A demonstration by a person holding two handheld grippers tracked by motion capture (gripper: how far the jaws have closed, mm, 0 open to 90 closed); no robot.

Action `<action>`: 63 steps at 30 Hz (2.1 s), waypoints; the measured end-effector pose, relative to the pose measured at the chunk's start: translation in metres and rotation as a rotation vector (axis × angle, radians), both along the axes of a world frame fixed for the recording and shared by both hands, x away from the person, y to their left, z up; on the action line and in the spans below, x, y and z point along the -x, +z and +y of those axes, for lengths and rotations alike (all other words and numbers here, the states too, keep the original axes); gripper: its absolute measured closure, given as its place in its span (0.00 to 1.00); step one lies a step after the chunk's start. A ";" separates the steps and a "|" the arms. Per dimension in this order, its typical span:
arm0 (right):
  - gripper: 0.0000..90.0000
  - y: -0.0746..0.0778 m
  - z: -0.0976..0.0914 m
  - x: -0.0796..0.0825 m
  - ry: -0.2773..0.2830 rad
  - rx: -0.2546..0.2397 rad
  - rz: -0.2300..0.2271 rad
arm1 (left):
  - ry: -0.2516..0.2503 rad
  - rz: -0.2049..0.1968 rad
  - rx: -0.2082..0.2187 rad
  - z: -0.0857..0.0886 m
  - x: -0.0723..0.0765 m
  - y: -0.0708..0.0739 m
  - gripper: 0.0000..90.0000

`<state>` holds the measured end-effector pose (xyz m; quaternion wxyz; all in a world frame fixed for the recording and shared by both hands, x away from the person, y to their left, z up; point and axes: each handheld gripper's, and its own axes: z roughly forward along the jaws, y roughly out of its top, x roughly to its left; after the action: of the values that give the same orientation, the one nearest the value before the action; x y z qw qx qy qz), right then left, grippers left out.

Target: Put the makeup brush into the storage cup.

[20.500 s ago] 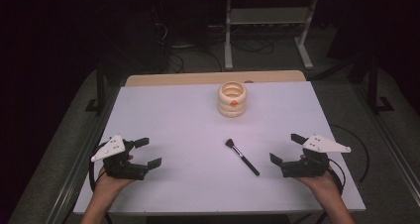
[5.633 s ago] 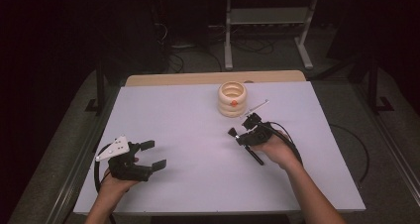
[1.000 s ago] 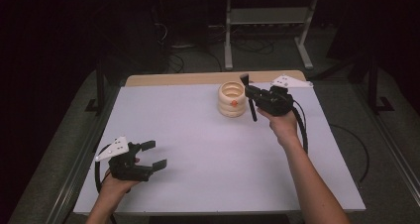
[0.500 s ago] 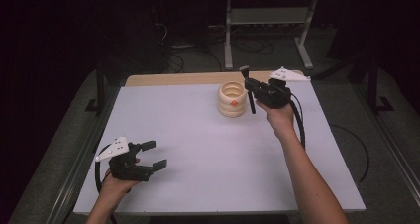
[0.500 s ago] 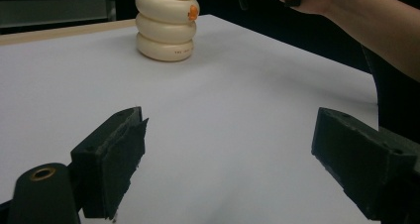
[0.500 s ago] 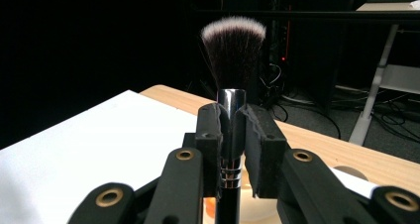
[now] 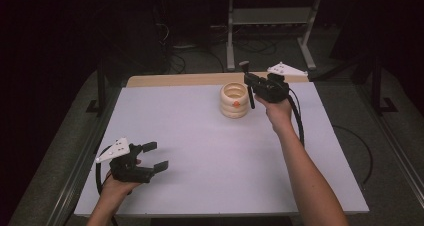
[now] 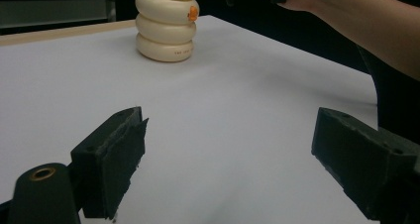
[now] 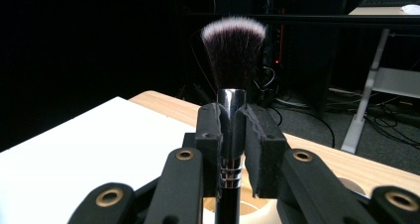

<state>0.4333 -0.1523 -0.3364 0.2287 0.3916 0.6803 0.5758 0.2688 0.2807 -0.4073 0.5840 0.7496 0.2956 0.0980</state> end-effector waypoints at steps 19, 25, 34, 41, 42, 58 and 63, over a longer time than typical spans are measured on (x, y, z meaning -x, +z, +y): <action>0.85 0.005 0.015 -0.018 -0.018 -0.003 -0.015 | 0.001 -0.005 0.002 0.002 0.000 0.001 0.14; 0.85 0.007 0.017 -0.025 -0.032 -0.006 -0.015 | 0.002 -0.004 0.006 0.002 0.001 0.001 0.14; 0.85 0.009 0.022 -0.036 -0.045 -0.007 -0.012 | 0.001 -0.005 0.001 0.002 0.001 0.002 0.14; 0.85 0.008 0.027 -0.043 -0.052 0.003 -0.014 | 0.002 -0.007 0.005 0.002 0.001 0.001 0.14; 0.85 0.008 0.028 -0.044 -0.051 -0.008 -0.008 | 0.001 -0.006 0.004 0.002 0.001 0.002 0.14; 0.85 -0.004 0.033 -0.060 -0.066 0.003 -0.006 | 0.005 0.001 0.016 0.003 0.000 0.001 0.14; 0.85 -0.007 0.035 -0.065 -0.074 0.004 0.005 | 0.004 0.004 0.016 0.003 0.000 0.000 0.14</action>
<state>0.4982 -0.1175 -0.3439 0.2489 0.4172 0.6673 0.5645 0.2688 0.2838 -0.4072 0.5894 0.7443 0.2991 0.0955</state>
